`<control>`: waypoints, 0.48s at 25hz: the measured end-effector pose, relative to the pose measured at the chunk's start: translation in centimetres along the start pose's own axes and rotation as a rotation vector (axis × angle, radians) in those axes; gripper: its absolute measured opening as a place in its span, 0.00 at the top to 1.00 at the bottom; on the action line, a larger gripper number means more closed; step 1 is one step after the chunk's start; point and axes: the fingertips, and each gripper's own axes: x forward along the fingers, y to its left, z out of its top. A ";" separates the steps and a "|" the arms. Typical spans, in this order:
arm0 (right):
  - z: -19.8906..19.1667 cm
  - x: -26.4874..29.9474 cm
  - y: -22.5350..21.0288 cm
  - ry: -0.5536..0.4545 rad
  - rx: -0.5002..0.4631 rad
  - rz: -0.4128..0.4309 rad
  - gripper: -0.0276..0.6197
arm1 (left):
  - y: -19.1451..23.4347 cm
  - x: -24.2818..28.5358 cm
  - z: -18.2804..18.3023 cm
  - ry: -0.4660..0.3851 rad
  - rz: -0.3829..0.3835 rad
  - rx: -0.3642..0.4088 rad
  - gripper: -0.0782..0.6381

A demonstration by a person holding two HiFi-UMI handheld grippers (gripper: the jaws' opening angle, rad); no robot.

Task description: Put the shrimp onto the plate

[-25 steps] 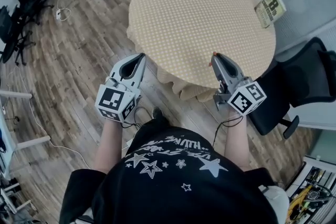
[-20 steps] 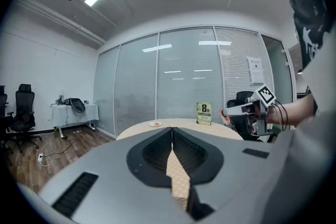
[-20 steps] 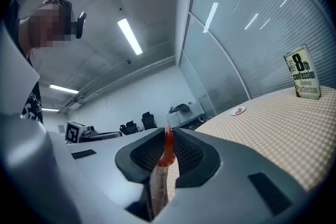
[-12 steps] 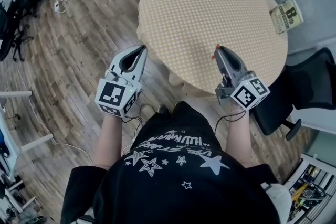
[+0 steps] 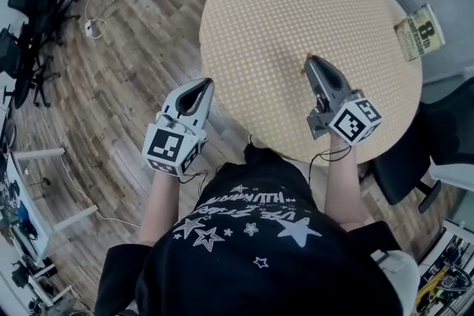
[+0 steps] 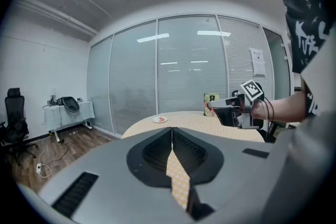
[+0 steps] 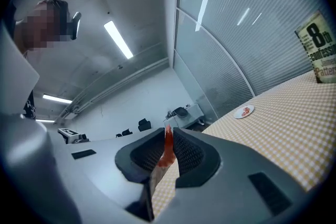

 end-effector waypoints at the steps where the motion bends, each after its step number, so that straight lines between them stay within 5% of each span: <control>1: 0.8 0.7 -0.7 -0.014 0.004 0.002 0.87 | 0.4 0.9 0.9 -0.003 -0.005 0.010 0.88; 6: 1.5 1.4 -3.4 -0.051 0.008 -0.004 0.87 | 1.2 4.2 2.5 -0.048 -0.049 -0.061 0.88; 12: 1.5 -1.5 -6.3 -0.111 0.035 -0.120 0.87 | 1.4 9.2 2.4 0.016 -0.145 0.010 0.88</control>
